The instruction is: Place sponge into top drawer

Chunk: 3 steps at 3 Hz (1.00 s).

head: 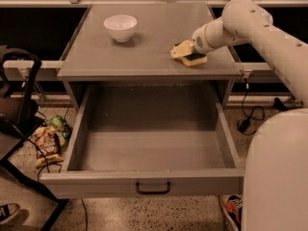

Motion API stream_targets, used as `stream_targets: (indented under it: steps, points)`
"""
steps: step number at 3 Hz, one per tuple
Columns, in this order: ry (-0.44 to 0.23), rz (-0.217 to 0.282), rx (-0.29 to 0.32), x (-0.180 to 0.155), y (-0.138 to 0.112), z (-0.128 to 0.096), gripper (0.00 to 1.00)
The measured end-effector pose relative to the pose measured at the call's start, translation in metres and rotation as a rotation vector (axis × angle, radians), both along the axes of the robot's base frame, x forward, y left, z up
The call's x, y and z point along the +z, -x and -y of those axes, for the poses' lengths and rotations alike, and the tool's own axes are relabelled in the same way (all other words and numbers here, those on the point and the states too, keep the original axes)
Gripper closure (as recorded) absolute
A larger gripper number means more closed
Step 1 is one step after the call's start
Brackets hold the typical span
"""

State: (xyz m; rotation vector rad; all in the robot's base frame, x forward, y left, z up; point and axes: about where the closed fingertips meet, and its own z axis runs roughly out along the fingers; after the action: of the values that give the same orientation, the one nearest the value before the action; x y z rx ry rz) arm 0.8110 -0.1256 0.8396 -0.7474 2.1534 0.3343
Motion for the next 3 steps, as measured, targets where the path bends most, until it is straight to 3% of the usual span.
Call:
stream_targets:
  steps: [1, 2, 3]
  points:
    - [0.000, 0.000, 0.000, 0.000, 0.000, 0.000, 0.83]
    - [0.000, 0.000, 0.000, 0.000, 0.000, 0.000, 1.00]
    - [0.014, 0.029, 0.013, 0.017, -0.002, 0.005, 1.00]
